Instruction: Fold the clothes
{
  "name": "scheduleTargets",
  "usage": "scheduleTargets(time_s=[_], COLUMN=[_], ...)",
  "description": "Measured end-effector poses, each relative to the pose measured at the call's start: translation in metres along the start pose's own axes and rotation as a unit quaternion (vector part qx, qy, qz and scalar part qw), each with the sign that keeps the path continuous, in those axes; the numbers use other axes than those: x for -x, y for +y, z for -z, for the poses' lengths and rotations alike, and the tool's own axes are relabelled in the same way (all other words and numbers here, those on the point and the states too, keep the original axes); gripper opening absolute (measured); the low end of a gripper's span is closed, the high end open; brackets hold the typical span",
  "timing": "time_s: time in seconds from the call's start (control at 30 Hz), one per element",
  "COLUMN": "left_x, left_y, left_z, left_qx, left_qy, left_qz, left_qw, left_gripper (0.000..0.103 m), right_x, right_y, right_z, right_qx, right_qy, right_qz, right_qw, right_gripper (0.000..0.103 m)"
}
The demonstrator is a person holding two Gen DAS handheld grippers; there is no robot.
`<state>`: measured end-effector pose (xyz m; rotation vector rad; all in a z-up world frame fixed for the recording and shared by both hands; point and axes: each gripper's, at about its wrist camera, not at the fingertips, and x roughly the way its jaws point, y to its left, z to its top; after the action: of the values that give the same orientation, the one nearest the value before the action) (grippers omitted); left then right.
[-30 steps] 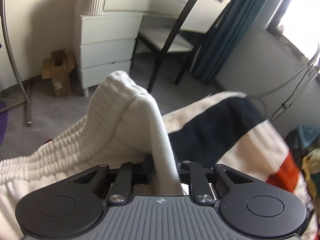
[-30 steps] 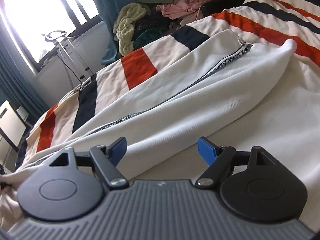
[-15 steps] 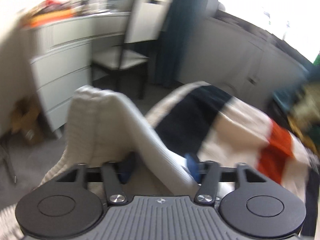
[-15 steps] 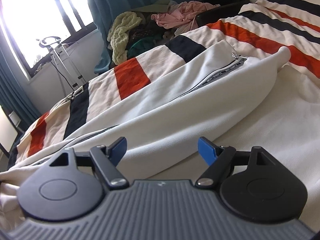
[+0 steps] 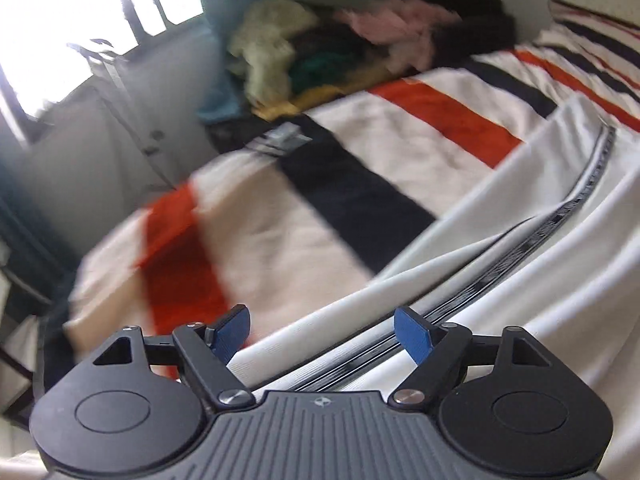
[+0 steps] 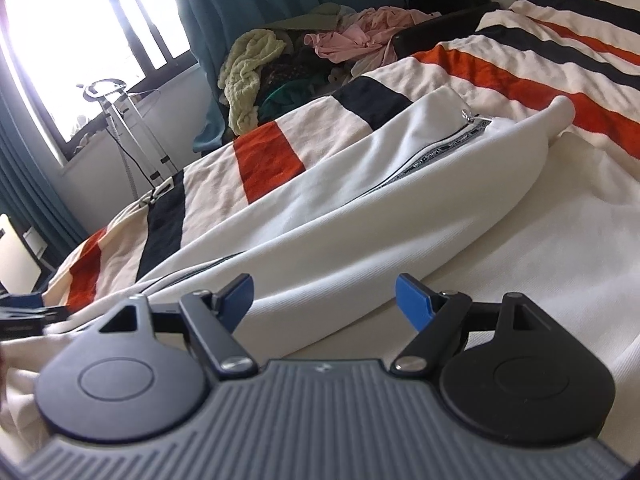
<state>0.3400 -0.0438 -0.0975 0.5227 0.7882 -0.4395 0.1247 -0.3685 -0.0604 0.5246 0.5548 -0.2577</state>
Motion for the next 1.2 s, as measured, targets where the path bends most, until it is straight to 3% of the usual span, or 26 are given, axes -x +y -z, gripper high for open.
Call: scheduleTargets(time_s=[0.17,0.27,0.33,0.37,0.47,0.63,0.7,0.8,0.9,1.07,1.13,1.2], left_x=[-0.051,-0.063,-0.066,-0.065,-0.062,-0.060,-0.063,-0.080,-0.104,-0.108,-0.102,-0.096], left_y=[-0.028,-0.034,-0.038,-0.037,-0.037,-0.036,-0.035,-0.031,-0.041,-0.044,-0.044,-0.048], left_z=[-0.015,-0.008,-0.009,-0.012,-0.026,-0.049,-0.059,-0.069,-0.066,-0.064,-0.068,-0.074], left_qx=[-0.026,-0.051,-0.071,-0.067,-0.046,0.001,0.030,0.080,0.057,0.064,0.065,0.061], left_qy=[0.036,0.046,0.039,0.037,0.028,-0.002,-0.015,-0.007,0.018,0.014,0.000,-0.025], left_qz=[0.035,0.072,0.077,0.068,0.046,-0.034,-0.078,-0.115,-0.134,-0.142,-0.123,-0.095], left_qw=[0.9984,0.9950,0.9938,0.9948,0.9975,0.9994,0.9964,0.9902,0.9892,0.9877,0.9903,0.9933], left_gripper=[0.078,0.051,0.032,0.011,0.007,0.003,0.003,0.003,0.004,0.008,0.026,0.052], right_x=[-0.009,-0.016,-0.018,-0.018,-0.016,-0.014,-0.014,-0.012,-0.011,-0.009,-0.008,-0.007], right_y=[-0.002,-0.004,-0.006,-0.006,-0.006,-0.006,-0.006,-0.008,-0.011,-0.016,-0.019,-0.021], right_z=[0.001,0.001,0.002,0.002,0.003,0.004,0.005,0.005,0.004,0.004,0.004,0.004], right_qx=[-0.006,-0.013,-0.018,-0.019,-0.023,-0.030,-0.033,-0.042,-0.054,-0.074,-0.081,-0.089], right_qy=[0.006,0.012,0.014,0.014,0.015,0.016,0.017,0.019,0.023,0.028,0.031,0.033], right_qz=[0.000,0.000,0.000,-0.001,-0.003,-0.007,-0.008,-0.011,-0.014,-0.020,-0.022,-0.024], right_qw=[1.000,1.000,1.000,1.000,1.000,0.999,0.999,0.999,0.998,0.997,0.996,0.995], right_gripper=[0.080,0.080,0.080,0.080,0.080,0.080,0.080,0.080,0.080,0.080,0.080,0.080])
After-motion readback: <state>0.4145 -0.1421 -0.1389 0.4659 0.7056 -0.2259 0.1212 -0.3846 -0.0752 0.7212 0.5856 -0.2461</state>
